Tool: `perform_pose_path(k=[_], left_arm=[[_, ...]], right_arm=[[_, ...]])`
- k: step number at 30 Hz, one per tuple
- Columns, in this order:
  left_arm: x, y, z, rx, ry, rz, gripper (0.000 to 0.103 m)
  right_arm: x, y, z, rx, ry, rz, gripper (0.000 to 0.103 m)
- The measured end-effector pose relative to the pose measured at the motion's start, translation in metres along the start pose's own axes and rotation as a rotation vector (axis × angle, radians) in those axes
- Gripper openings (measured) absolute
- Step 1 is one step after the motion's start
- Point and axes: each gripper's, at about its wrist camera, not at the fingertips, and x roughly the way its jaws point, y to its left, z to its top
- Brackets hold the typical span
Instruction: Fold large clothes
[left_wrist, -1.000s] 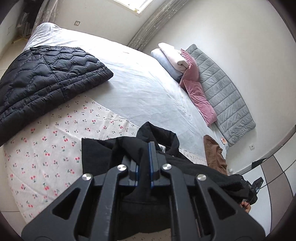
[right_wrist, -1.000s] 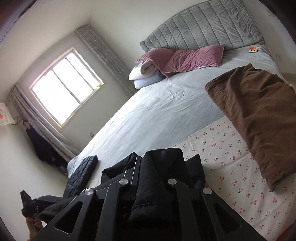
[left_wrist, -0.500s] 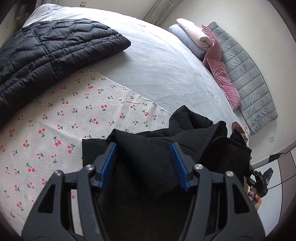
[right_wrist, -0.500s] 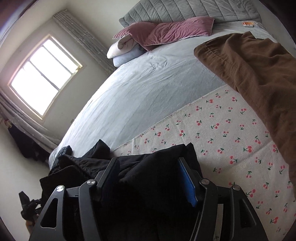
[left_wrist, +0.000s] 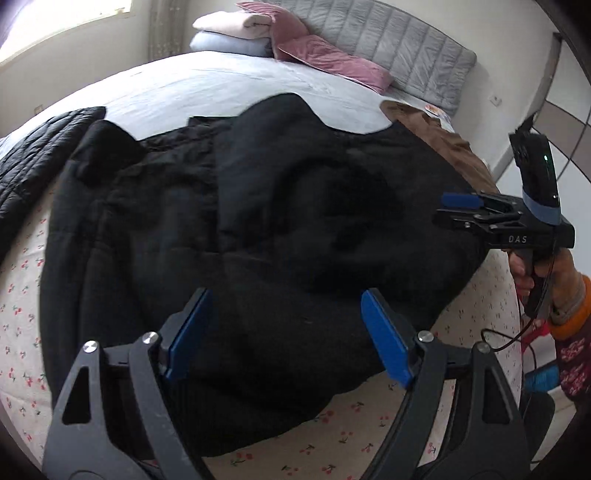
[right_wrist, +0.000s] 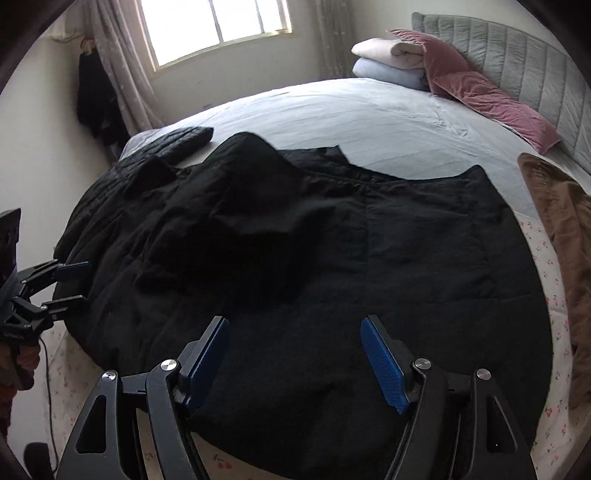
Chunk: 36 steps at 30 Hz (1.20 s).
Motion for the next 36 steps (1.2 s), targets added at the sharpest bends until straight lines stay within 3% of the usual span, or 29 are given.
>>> perform_pose_path(k=[4,8,12,14,17,19,21,23,25,28,32,36], left_arm=[[0.06,-0.014,0.032,0.045,0.088,-0.006,0.082],[0.104,0.025,0.081,0.017,0.122,0.107,0.082],[0.122,0.083,0.118,-0.01,0.073,0.261,0.083],[0.127,0.123,0.126,-0.057,0.059,0.33,0.083],[0.119,0.183,0.125,-0.159,0.028,0.387,0.08],[0.108,0.224,0.117,-0.234,0.016,0.499,0.079],[0.096,0.269,0.1,-0.379,0.035,0.538,0.08],[0.077,0.296,0.087,-0.501,0.03,0.517,0.08],[0.058,0.295,0.085,-0.484,0.001,0.53,0.079],[0.033,0.274,0.089,-0.421,-0.048,0.452,0.079],[0.043,0.234,0.105,-0.372,-0.033,0.306,0.079],[0.096,0.17,0.121,-0.292,0.031,0.16,0.079]], right_arm=[[0.053,0.02,0.02,-0.057,0.05,-0.05,0.074],[0.095,-0.017,0.063,0.018,0.065,-0.103,0.074],[0.126,-0.067,0.097,0.09,0.019,-0.185,0.074],[0.137,-0.098,0.106,0.143,0.002,-0.199,0.074],[0.14,-0.149,0.109,0.251,-0.032,-0.143,0.072],[0.133,-0.175,0.108,0.288,-0.059,-0.171,0.072],[0.123,-0.203,0.102,0.353,-0.076,-0.189,0.072],[0.11,-0.231,0.096,0.454,-0.074,-0.273,0.072],[0.091,-0.248,0.091,0.512,-0.101,-0.282,0.073],[0.064,-0.248,0.092,0.484,-0.139,-0.192,0.073],[0.083,-0.195,0.114,0.351,-0.039,-0.063,0.073],[0.137,-0.137,0.115,0.226,0.079,-0.113,0.072]])
